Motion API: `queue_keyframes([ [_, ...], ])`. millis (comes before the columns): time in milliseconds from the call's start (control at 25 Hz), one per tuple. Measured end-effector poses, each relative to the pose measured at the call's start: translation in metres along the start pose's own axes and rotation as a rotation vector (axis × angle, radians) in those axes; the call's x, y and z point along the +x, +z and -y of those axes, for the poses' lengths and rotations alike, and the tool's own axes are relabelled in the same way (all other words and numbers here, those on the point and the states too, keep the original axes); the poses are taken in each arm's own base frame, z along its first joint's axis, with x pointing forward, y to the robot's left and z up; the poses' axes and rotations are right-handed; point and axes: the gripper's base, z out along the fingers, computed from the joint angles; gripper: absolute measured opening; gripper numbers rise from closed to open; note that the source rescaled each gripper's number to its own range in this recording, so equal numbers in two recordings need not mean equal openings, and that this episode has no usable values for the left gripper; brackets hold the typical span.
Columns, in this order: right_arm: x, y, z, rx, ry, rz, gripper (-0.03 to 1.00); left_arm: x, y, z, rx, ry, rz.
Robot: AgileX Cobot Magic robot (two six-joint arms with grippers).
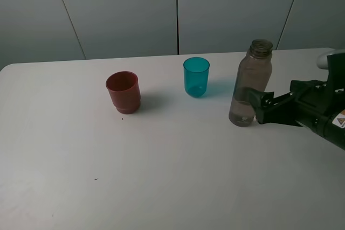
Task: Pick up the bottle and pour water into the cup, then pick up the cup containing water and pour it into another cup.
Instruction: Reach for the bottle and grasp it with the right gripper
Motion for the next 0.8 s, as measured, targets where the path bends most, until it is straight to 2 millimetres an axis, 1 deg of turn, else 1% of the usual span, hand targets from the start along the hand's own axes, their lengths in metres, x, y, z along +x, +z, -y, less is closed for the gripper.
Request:
queue_keyframes([
  [240, 0.007, 0.013, 0.001, 0.019, 0.008, 0.056, 1.0, 0.0, 0.0, 0.0, 0.0, 0.0, 0.0],
  [400, 0.015, 0.023, 0.002, 0.029, 0.013, 0.085, 1.0, 0.0, 0.0, 0.0, 0.0, 0.0, 0.0],
  [520, 0.028, 0.031, 0.003, 0.038, 0.035, 0.035, 1.0, 0.0, 0.0, 0.0, 0.0, 0.0, 0.0],
  [600, 0.033, 0.038, 0.002, 0.042, 0.041, 0.01, 1.0, 0.0, 0.0, 0.0, 0.0, 0.0, 0.0],
  [680, 0.032, 0.045, 0.001, 0.041, 0.043, 0.014, 1.0, 0.0, 0.0, 0.0, 0.0, 0.0, 0.0],
  [800, 0.025, 0.055, -0.001, 0.036, 0.03, 0.052, 1.0, 0.0, 0.0, 0.0, 0.0, 0.0, 0.0],
])
